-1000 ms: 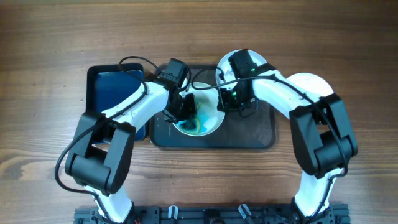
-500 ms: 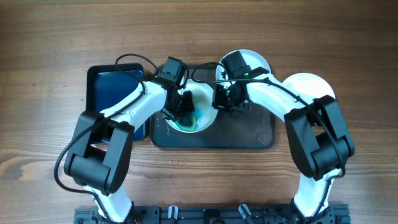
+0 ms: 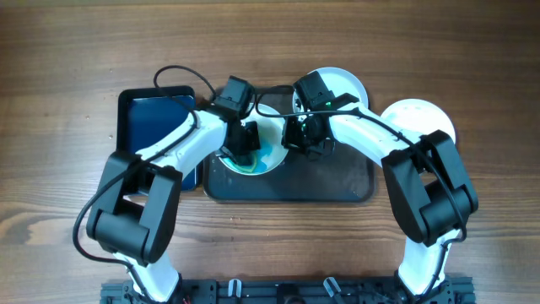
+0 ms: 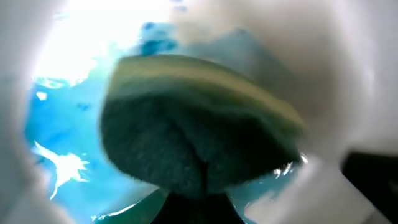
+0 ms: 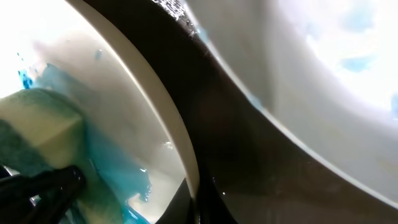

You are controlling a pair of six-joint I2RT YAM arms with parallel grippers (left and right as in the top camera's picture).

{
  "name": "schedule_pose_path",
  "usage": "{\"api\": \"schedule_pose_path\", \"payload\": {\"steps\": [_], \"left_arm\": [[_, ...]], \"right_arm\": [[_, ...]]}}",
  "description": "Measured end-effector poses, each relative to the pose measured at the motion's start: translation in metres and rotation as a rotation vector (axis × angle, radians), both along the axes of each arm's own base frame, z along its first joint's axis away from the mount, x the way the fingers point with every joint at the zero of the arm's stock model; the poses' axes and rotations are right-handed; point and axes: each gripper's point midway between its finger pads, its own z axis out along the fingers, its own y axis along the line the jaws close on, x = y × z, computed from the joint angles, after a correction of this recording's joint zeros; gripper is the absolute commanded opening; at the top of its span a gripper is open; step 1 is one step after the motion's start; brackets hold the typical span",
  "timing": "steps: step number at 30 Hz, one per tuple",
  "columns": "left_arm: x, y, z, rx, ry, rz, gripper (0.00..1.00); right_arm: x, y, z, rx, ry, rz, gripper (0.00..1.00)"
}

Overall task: Clean dirty plates on tray and stack at the side
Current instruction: 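Scrub the held plate with the sponge in the left gripper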

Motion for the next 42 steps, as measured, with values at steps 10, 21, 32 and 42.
{"api": "schedule_pose_path", "payload": {"steps": [10, 21, 32, 42], "left_arm": [[0.031, 0.005, 0.002, -0.019, -0.101, 0.108, 0.04], [0.016, 0.028, -0.001, 0.078, -0.027, 0.147, 0.04], [0.026, -0.007, 0.003, -0.101, -0.073, 0.035, 0.04], [0.025, 0.038, -0.002, 0.14, -0.067, 0.297, 0.04]], "right_arm": [[0.001, 0.001, 0.001, 0.007, -0.003, -0.006, 0.04], [-0.006, 0.008, 0.002, 0.025, 0.02, 0.01, 0.04], [-0.003, 0.007, 0.002, 0.03, 0.01, 0.004, 0.04], [-0.006, 0.015, 0.005, 0.056, 0.016, 0.023, 0.04]]}}
